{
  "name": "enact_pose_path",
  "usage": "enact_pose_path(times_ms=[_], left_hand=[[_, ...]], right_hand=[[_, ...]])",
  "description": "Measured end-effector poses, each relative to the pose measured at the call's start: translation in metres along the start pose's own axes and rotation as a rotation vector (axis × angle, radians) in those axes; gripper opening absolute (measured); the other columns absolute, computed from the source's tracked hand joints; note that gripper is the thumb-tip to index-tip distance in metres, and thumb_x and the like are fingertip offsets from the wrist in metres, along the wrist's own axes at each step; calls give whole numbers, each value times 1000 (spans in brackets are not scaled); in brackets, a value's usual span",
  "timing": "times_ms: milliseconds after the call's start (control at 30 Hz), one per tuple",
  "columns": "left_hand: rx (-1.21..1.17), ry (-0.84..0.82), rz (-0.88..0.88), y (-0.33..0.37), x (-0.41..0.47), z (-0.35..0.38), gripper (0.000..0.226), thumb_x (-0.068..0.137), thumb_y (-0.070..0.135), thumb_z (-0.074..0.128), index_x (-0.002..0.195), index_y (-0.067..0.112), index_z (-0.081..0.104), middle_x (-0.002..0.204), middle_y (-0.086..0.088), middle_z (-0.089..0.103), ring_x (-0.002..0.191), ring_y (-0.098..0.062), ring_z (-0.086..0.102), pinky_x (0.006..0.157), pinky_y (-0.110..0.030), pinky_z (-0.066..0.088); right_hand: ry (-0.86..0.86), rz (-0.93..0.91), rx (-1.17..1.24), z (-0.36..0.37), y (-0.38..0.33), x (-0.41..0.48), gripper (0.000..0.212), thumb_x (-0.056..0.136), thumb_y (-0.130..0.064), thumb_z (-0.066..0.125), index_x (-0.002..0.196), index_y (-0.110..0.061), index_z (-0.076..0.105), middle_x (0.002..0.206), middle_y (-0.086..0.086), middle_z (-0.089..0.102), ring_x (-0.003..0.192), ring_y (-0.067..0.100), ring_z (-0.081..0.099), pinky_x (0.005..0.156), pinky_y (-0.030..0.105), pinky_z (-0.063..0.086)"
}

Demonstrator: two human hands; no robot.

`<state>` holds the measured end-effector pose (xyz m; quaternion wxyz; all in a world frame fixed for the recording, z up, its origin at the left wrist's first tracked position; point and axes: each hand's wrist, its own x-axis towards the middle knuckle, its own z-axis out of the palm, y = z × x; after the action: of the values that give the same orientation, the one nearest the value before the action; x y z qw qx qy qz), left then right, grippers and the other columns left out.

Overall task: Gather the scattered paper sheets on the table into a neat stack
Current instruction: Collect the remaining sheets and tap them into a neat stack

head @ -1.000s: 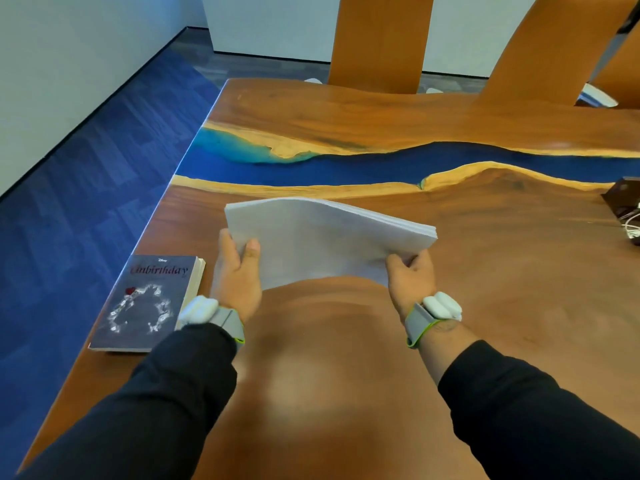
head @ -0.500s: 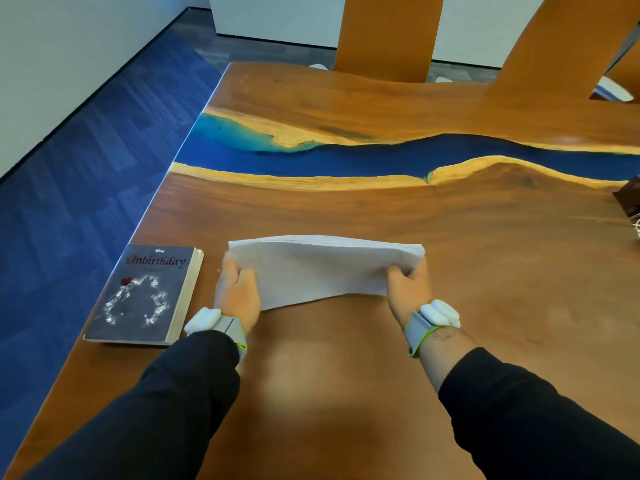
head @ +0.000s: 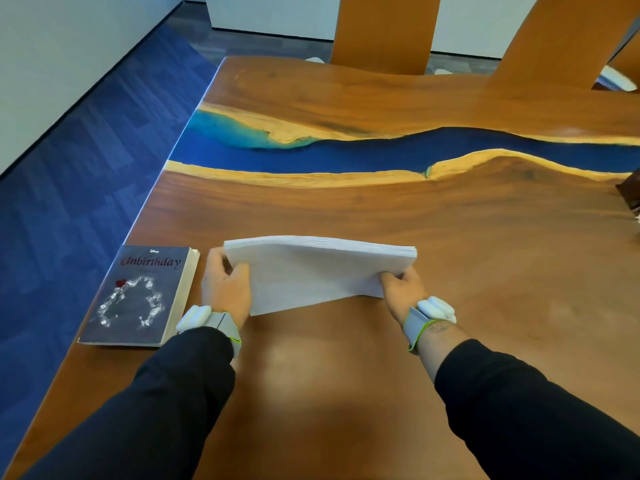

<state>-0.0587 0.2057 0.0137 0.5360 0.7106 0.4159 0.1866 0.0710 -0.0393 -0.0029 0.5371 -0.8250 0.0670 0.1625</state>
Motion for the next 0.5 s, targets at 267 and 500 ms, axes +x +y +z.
enact_pose_path(times_ms=[267, 500], left_hand=[[536, -176, 570, 75, -2, -12, 30, 78, 41, 52, 107, 34, 60, 91, 12, 65, 85, -12, 61, 85, -33, 47], [1131, -466, 910, 99, -26, 62, 55, 86, 59, 49, 135, 34, 49, 115, 4, 62, 102, -26, 61, 85, -42, 39]], right_hand=[[8, -24, -12, 0, 4, 5, 16, 90, -18, 53, 102, -25, 59, 81, -4, 60, 73, 10, 54, 62, 21, 40], [-9, -9, 4, 1, 8, 9, 21, 90, -17, 52, 106, -29, 59, 83, -8, 61, 81, 16, 58, 75, 26, 40]])
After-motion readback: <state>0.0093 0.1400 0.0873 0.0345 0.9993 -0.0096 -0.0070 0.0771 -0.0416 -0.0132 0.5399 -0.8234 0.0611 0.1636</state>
